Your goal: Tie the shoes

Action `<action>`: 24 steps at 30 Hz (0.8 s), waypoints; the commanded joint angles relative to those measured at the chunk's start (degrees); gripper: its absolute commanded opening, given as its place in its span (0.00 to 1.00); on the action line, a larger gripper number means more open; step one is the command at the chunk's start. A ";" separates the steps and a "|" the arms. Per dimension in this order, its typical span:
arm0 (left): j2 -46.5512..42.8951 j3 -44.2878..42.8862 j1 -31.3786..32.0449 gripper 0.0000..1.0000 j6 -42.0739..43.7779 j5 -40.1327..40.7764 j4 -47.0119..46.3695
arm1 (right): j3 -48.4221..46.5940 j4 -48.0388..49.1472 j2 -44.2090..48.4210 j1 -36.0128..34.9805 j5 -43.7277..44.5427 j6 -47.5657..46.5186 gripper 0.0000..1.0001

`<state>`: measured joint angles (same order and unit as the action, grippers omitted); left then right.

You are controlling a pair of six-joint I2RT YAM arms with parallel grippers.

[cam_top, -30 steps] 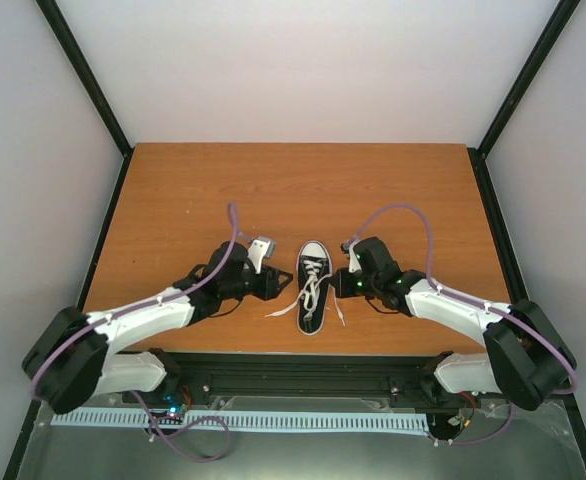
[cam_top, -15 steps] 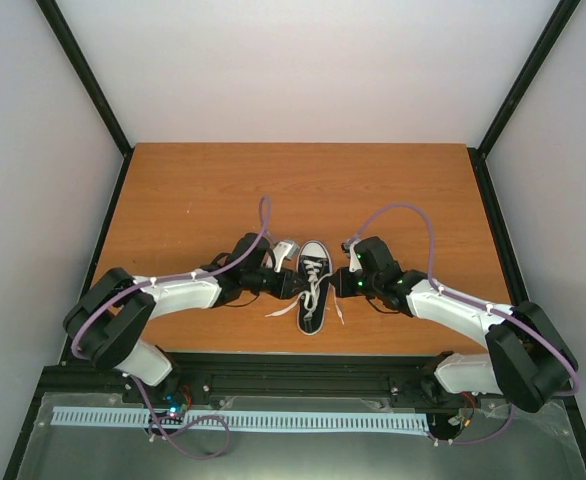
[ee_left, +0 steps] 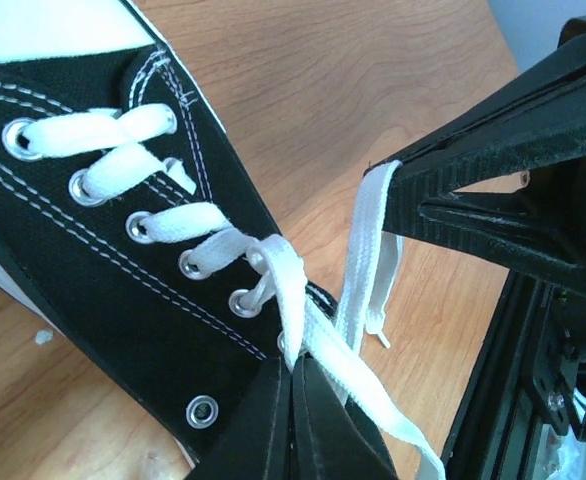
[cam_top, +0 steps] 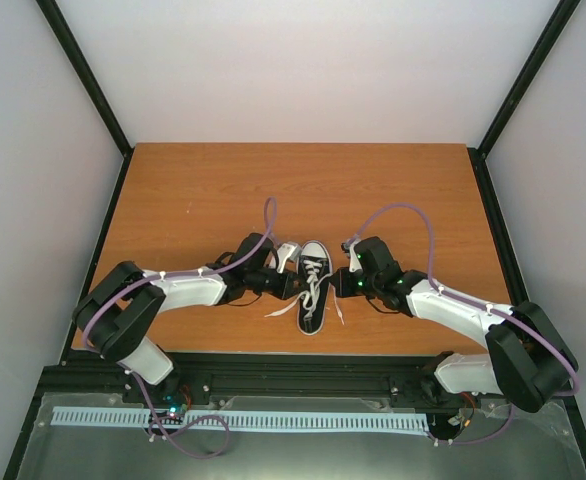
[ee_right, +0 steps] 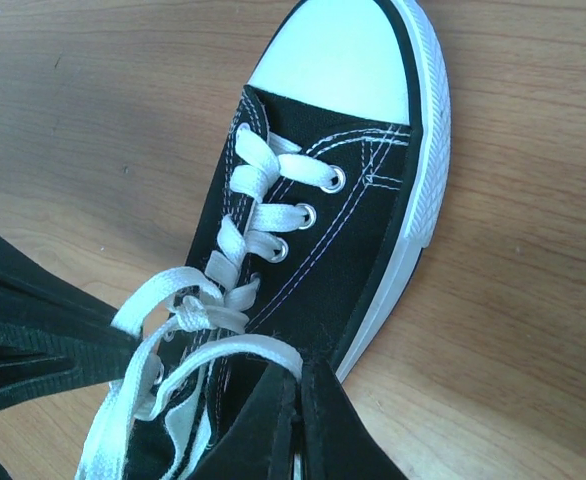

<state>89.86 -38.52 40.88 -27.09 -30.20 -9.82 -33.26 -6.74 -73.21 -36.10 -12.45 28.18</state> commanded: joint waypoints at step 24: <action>-4.23 3.27 -0.28 0.01 1.54 7.08 -9.53 | -7.43 -0.33 -5.23 -7.75 0.85 -6.21 0.03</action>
<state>87.35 -35.64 40.88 -26.55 -22.90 -15.70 -38.59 -8.32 -76.93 -42.96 -12.38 21.87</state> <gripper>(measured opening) 0.021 0.031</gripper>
